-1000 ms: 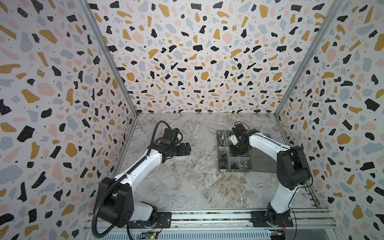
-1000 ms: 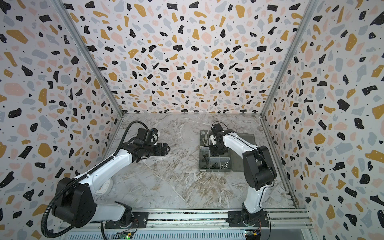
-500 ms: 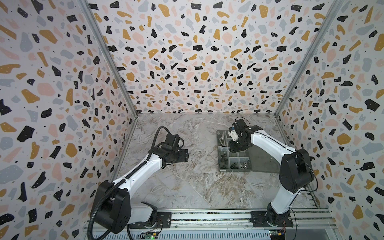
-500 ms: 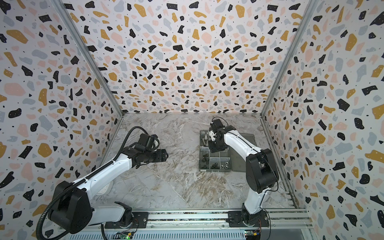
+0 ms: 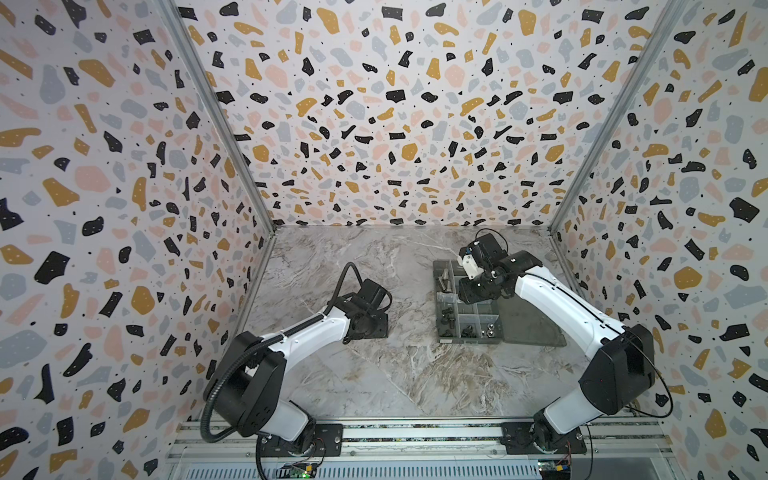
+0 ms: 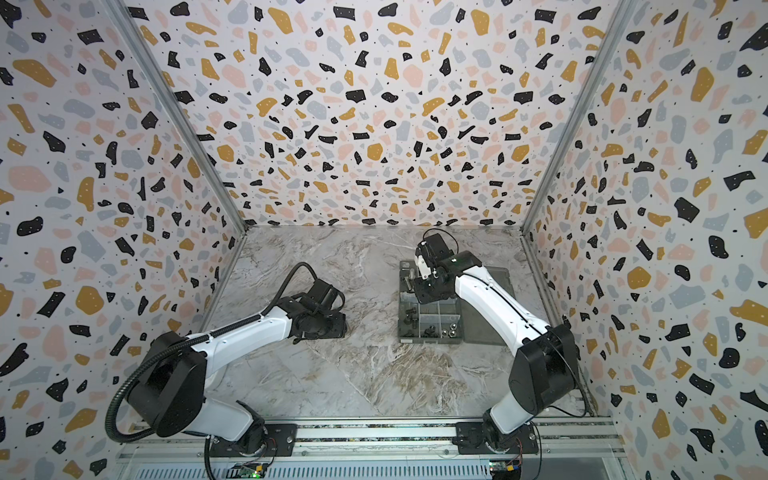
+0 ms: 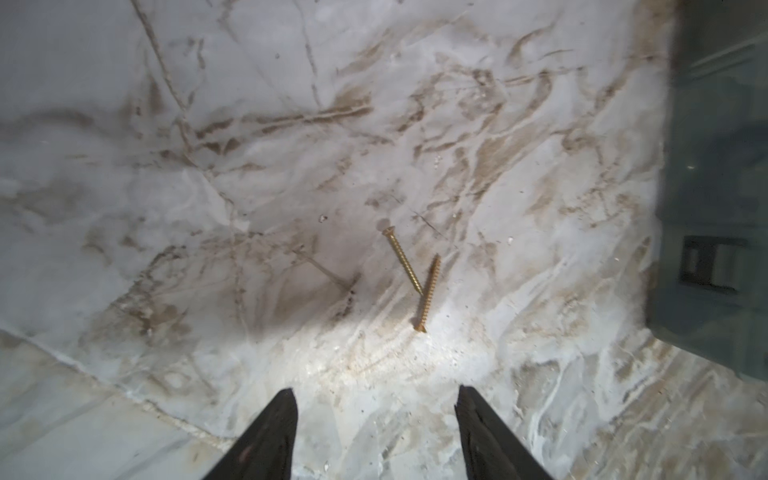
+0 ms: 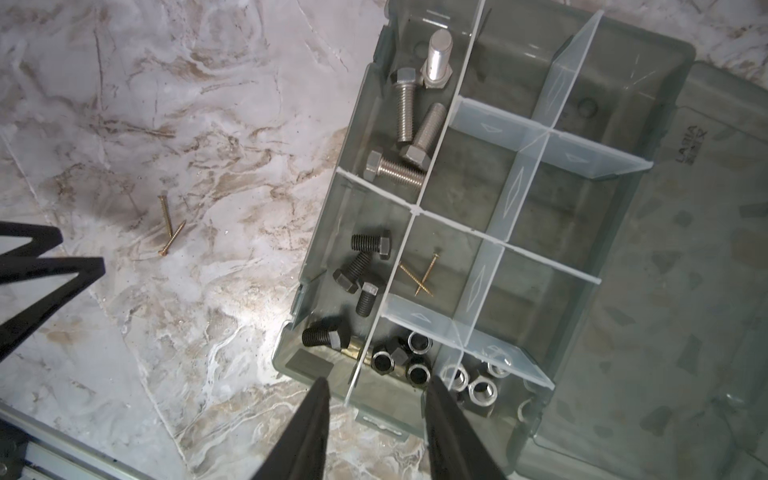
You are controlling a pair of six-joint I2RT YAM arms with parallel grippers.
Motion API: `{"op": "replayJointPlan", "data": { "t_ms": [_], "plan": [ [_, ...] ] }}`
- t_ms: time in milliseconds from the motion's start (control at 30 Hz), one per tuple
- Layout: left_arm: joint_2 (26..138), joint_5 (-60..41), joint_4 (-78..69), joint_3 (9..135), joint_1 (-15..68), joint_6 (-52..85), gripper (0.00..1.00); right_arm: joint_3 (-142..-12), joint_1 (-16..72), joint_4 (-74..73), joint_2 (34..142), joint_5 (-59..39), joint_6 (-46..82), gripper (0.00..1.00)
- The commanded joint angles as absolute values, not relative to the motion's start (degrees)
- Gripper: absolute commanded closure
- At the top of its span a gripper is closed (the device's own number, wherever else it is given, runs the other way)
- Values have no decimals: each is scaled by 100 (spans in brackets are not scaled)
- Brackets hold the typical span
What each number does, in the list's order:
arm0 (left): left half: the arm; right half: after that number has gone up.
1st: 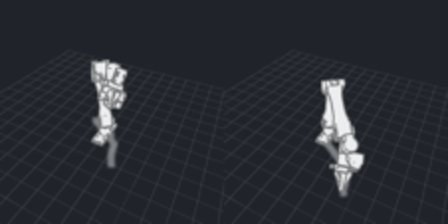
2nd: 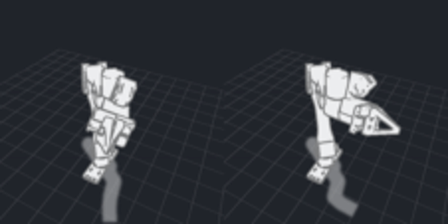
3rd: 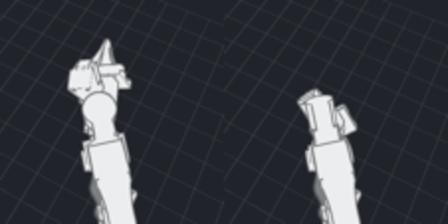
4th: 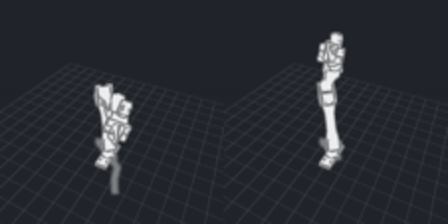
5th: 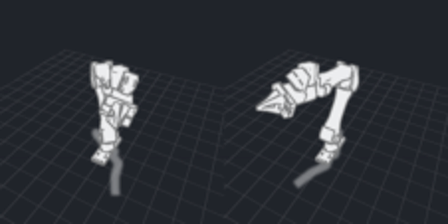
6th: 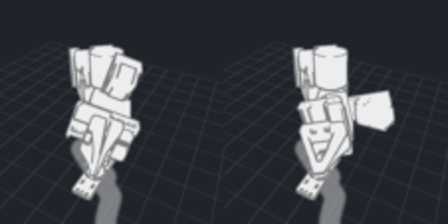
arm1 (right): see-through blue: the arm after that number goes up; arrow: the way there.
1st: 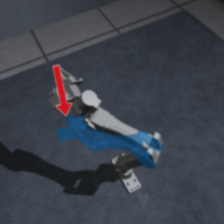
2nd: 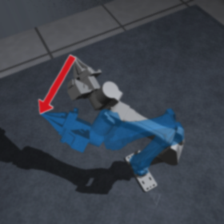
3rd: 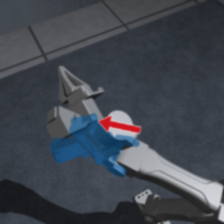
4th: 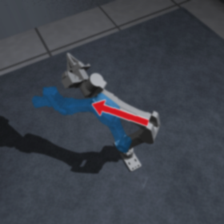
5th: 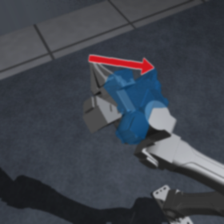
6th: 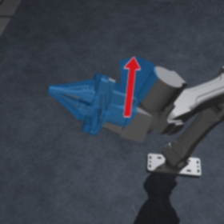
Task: Sort the screws and nuts into containers
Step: 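Grasp a brass screw with the left gripper while the right gripper hovers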
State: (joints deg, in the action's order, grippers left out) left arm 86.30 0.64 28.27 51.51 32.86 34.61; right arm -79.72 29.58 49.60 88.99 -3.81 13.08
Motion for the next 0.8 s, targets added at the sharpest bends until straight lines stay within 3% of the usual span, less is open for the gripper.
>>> {"op": "replayJointPlan", "data": {
  "t_ms": [0,400,767],
  "plan": [
    [8781,444,2778,5407,3318,3802,38,-7842,3032,5206,8530,-214,1478,60],
    [9577,468,2949,6085,3344,3841,39,-7385,3059,5080,8020,-57,1678,60],
    [9999,316,2989,6246,3401,3957,47,-7118,3032,5003,7805,20,1671,60]
  ]
}}
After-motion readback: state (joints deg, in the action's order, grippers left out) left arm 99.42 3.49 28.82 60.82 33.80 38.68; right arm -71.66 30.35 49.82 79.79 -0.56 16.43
